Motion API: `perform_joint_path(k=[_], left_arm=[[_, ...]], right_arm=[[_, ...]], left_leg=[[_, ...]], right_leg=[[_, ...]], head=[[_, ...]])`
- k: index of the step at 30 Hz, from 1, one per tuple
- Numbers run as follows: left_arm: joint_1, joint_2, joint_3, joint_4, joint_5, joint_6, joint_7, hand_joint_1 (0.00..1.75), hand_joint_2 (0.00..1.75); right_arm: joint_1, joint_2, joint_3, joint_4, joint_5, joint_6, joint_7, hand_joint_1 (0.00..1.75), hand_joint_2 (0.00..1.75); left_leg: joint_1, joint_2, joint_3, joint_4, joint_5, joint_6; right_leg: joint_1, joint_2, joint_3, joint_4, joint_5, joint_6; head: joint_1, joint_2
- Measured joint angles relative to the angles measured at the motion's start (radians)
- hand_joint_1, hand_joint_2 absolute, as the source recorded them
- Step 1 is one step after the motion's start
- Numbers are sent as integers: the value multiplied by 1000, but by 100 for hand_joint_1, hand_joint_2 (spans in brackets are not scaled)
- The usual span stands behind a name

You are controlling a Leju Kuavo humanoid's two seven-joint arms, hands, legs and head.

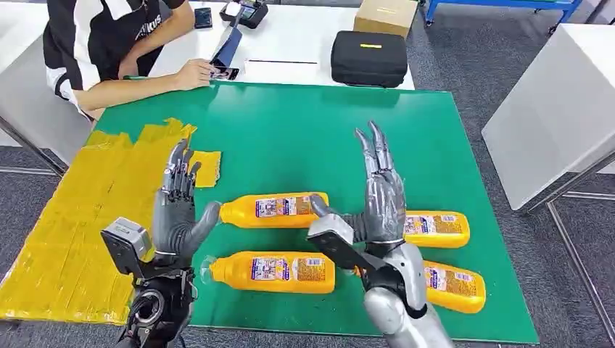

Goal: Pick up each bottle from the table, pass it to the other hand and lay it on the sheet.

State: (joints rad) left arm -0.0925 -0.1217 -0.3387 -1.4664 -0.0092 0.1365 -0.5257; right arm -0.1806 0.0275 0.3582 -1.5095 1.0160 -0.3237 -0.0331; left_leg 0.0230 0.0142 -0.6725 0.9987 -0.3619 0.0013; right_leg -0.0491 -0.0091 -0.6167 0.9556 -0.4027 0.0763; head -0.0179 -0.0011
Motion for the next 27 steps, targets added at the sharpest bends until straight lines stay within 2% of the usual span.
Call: perform_joint_path(k=[3,9,16,23,27], left_arm=[[-5,-5,-1,0,-1,-11,1,0,175],[-20,-8,-1,4,10,-31,10,0,175],[-37,-11,0,26,22,-40,13,0,175],[-52,-11,1,48,41,-40,6,0,175],[-58,-11,0,61,51,-37,3,0,175]], right_arm=[[-65,-13,0,45,96,141,60,0,175],[-251,-20,24,277,122,302,22,0,175],[-433,3,66,587,73,321,-36,0,175],[-518,37,106,775,30,336,-105,0,175],[-542,51,133,846,-18,384,-183,0,175]], left_leg=[[0,0,0,0,0,0],[0,0,0,0,2,0],[0,0,0,0,3,1],[0,0,0,0,2,1],[0,0,0,0,2,1]], right_leg=[[0,0,0,0,0,0],[0,0,0,0,2,-2],[0,0,1,0,2,-2],[0,0,0,0,2,-2],[0,0,0,0,2,-2]], head=[[0,0],[0,0],[0,0],[0,0],[0,0]])
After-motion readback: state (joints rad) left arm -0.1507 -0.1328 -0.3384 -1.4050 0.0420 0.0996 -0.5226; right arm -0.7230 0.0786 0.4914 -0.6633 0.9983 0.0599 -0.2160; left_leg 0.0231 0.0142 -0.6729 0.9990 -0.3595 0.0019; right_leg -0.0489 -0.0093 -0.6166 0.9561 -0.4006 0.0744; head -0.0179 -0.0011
